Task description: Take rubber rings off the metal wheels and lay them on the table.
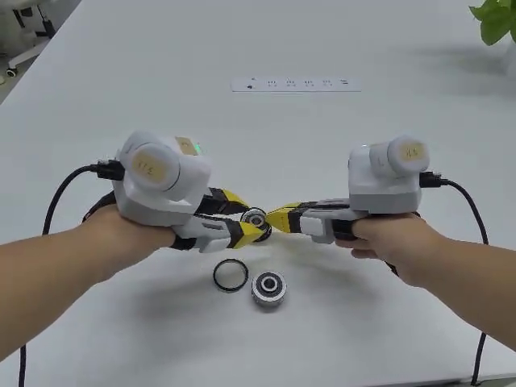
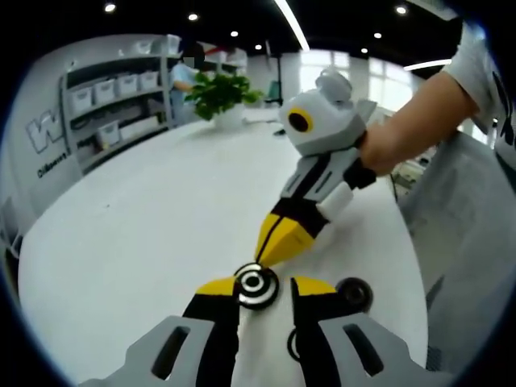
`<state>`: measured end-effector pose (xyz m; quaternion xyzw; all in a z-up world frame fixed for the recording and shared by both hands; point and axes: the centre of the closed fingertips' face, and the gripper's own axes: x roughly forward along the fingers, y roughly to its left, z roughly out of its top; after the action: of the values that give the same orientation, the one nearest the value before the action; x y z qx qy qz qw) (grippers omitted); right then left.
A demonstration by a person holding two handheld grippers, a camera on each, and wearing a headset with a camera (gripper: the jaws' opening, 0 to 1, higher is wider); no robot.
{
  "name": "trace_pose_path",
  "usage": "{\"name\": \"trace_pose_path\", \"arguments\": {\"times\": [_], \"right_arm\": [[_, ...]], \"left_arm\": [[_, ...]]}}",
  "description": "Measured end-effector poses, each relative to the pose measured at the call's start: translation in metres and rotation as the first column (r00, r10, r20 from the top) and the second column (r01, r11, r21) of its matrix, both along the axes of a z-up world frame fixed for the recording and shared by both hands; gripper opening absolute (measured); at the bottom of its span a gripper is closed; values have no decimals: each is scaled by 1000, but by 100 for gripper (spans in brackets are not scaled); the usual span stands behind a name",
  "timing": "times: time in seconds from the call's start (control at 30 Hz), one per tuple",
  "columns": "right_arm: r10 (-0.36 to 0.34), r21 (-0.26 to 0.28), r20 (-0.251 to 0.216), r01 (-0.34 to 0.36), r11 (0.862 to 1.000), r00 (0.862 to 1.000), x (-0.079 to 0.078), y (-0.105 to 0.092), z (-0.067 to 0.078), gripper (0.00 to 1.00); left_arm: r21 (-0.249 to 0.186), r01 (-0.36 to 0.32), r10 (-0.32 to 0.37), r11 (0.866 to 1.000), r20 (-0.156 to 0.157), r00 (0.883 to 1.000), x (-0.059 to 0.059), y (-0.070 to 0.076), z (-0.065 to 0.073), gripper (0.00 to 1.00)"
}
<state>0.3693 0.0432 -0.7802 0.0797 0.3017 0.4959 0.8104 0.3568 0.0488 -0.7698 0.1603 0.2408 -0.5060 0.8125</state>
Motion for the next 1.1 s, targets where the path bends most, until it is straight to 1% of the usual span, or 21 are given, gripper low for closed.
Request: {"name": "trace_pose_path", "arguments": {"times": [0.1,0.27,0.5,0.8,1.1], "right_arm": [[2,-2,-1,-2,1000,1000,-1,0,0,0],[5,-4,-1,-5,1000,1000,-1,1,0,0],[10,-3,-2,-10,1000,1000,-1,0,0,0],[17,-7,-2,-17,1000,1000,-3,-1,1,0],[21,-4,2,-21,1000,1000,-4,-1,3,0]], "left_arm": [[-9,-1,1,1000,3,1000,-3,1,4,29],[-16,1,-1,1000,5,1000,-6,1,7,33],[-20,-2,2,1000,-1,1000,-11,3,8,40],[-34,3,-4,999,-2,1000,-17,7,13,47],[-40,-2,2,999,-3,1000,-21,12,14,55]]}}
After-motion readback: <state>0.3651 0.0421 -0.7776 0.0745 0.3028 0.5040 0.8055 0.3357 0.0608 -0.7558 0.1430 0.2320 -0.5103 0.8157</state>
